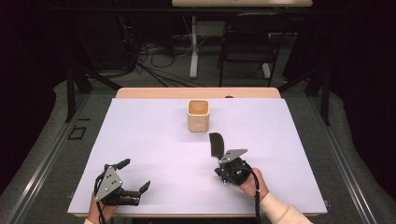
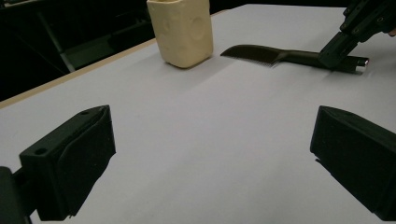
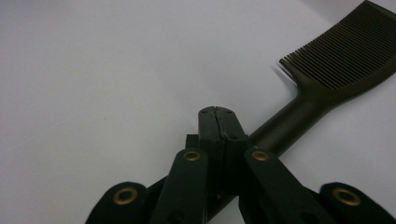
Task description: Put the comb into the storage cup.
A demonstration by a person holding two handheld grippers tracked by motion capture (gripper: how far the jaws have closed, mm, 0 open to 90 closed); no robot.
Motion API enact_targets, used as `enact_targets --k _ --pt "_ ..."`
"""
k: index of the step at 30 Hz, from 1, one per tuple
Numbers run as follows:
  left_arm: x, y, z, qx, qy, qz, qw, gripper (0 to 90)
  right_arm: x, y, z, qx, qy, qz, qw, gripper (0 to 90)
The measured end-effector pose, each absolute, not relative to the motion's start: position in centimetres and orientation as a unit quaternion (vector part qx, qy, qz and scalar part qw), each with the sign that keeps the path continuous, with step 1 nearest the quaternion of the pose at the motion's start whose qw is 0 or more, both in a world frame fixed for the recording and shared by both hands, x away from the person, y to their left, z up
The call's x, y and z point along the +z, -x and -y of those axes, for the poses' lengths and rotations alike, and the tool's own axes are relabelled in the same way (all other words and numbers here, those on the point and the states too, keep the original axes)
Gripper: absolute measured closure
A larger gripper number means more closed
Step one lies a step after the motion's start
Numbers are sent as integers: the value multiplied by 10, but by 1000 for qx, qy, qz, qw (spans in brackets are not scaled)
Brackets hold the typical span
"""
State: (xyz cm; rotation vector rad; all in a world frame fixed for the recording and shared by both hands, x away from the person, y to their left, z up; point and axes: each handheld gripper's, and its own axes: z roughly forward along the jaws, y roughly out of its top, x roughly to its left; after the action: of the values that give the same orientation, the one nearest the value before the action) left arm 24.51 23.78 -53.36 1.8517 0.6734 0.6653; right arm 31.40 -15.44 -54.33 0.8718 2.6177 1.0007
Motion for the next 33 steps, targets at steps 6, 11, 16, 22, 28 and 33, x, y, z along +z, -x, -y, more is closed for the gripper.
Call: enact_targets --k 6,11,16,22,28,33 --pt "-533 -245 -238 276 -767 -280 507 1 -543 -312 159 334 -300 -888 99 900" --pt "-533 -245 -238 276 -767 -280 506 1 -542 -312 160 329 -298 -891 99 900" --pt "-533 -245 -238 278 -769 -278 504 1 -540 -310 164 323 -300 -892 99 900" --pt "-533 -245 -238 278 -769 -279 504 1 -539 -309 171 315 -304 -894 99 900" --pt "-533 -245 -238 278 -769 -279 504 1 -538 -309 177 309 -308 -895 96 900" --pt "-533 -245 -238 279 -768 -280 504 1 -538 -309 182 308 -312 -894 96 900"
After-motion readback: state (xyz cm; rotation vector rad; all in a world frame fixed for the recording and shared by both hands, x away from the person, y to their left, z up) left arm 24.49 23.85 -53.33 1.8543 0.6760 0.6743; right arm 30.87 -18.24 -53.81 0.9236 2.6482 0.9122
